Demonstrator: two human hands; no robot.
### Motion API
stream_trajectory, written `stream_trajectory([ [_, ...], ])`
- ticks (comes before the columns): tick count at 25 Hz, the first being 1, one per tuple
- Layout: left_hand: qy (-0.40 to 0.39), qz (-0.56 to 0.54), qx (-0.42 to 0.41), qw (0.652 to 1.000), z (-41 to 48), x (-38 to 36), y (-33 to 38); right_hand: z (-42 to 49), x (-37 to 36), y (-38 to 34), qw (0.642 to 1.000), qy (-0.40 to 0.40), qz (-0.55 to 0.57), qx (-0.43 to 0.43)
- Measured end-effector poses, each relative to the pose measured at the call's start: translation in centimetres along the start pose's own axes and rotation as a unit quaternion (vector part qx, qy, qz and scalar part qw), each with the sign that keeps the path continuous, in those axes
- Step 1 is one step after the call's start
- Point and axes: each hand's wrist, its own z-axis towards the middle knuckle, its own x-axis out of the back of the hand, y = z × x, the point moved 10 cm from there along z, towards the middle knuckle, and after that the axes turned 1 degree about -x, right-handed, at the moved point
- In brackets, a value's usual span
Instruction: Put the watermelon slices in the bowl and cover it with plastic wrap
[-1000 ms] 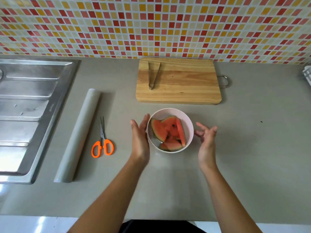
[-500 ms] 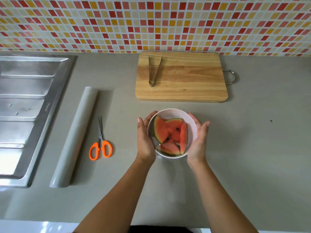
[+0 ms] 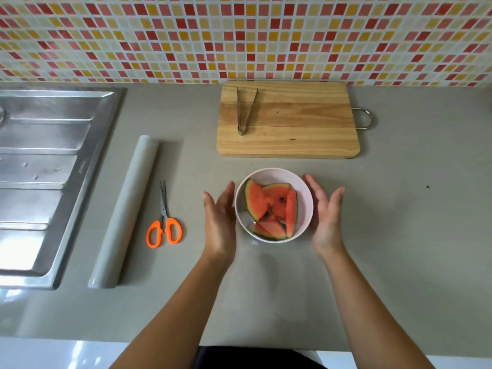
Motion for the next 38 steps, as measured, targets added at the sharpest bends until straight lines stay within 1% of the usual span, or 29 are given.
stream_trajectory([
  [2, -0.010, 0.012, -0.023, 1.000, -1.1, -1.0, -0.6, -0.7, -0.8, 0.0, 0.999, -0.033, -0.003, -0.001],
  [3, -0.008, 0.007, -0.020, 1.000, -0.7, -1.4, -0.6, -1.1, -0.7, 0.2, 1.000, -0.030, -0.002, 0.003],
  [5, 0.006, -0.007, -0.015, 1.000, 1.2, -1.5, 0.7, -1.7, 0.4, 0.5, 1.000, 0.014, 0.002, 0.012],
  [8, 0.049, 0.002, -0.064, 0.997, 3.3, 0.4, 3.4, -1.6, 2.3, -0.1, 0.994, 0.098, -0.036, 0.037],
  [10, 0.064, 0.019, -0.075, 0.995, 2.7, 1.3, 2.8, -0.7, 2.1, -0.4, 0.993, 0.103, -0.042, 0.035],
  [14, 0.017, 0.005, -0.064, 0.998, 1.4, -0.8, 0.7, 0.2, -1.7, 0.6, 1.000, 0.015, 0.005, 0.014],
  [16, 0.042, 0.023, -0.048, 0.998, 1.2, -0.7, 0.9, 0.1, -1.6, 0.7, 1.000, 0.013, 0.003, 0.011],
  [18, 0.073, 0.085, -0.048, 0.993, 0.7, 1.2, 1.9, -0.4, 0.0, 0.2, 0.999, 0.012, -0.027, 0.015],
  [19, 0.077, 0.128, -0.049, 0.988, 0.3, 2.1, 2.5, -0.7, 0.8, 0.0, 0.999, -0.010, -0.049, 0.014],
  [20, 0.067, 0.171, -0.043, 0.982, -0.1, 2.8, 2.8, -1.2, 1.1, 0.1, 0.995, -0.056, -0.083, 0.006],
  [21, 0.051, 0.207, -0.031, 0.976, -0.5, 3.2, 2.9, -2.0, 1.1, 0.7, 0.983, -0.120, -0.141, -0.009],
  [22, 0.034, 0.231, -0.021, 0.972, -0.8, 3.3, 3.0, -3.0, 1.0, 1.2, 0.960, -0.166, -0.227, -0.011],
  [23, 0.020, 0.242, -0.012, 0.970, -1.0, 3.2, 3.0, -3.6, 0.7, 1.4, 0.933, -0.189, -0.307, 0.007],
  [24, 0.008, 0.242, -0.005, 0.970, -1.0, 2.9, 3.0, -3.8, 0.6, 1.1, 0.912, -0.178, -0.366, 0.041],
  [25, 0.002, 0.240, -0.003, 0.971, -0.9, 2.4, 3.1, -3.6, 0.4, 0.4, 0.907, -0.151, -0.386, 0.073],
  [27, -0.004, 0.245, -0.006, 0.969, -0.5, 1.6, 3.5, -3.1, -0.1, -1.4, 0.911, -0.111, -0.379, 0.116],
  [30, -0.031, 0.255, -0.013, 0.966, 0.8, -0.2, 4.5, -1.9, 0.0, -3.3, 0.914, -0.077, -0.370, 0.150],
  [32, -0.039, 0.263, -0.020, 0.964, 2.0, -1.2, 5.1, -0.8, 0.3, -4.2, 0.911, -0.065, -0.377, 0.154],
  [37, -0.041, 0.290, -0.009, 0.956, 2.6, -1.8, 4.0, 0.5, 0.6, -3.8, 0.902, -0.073, -0.400, 0.148],
  [38, -0.026, 0.290, -0.007, 0.957, 2.4, -1.6, 4.2, 0.4, 0.6, -3.7, 0.898, -0.074, -0.408, 0.146],
])
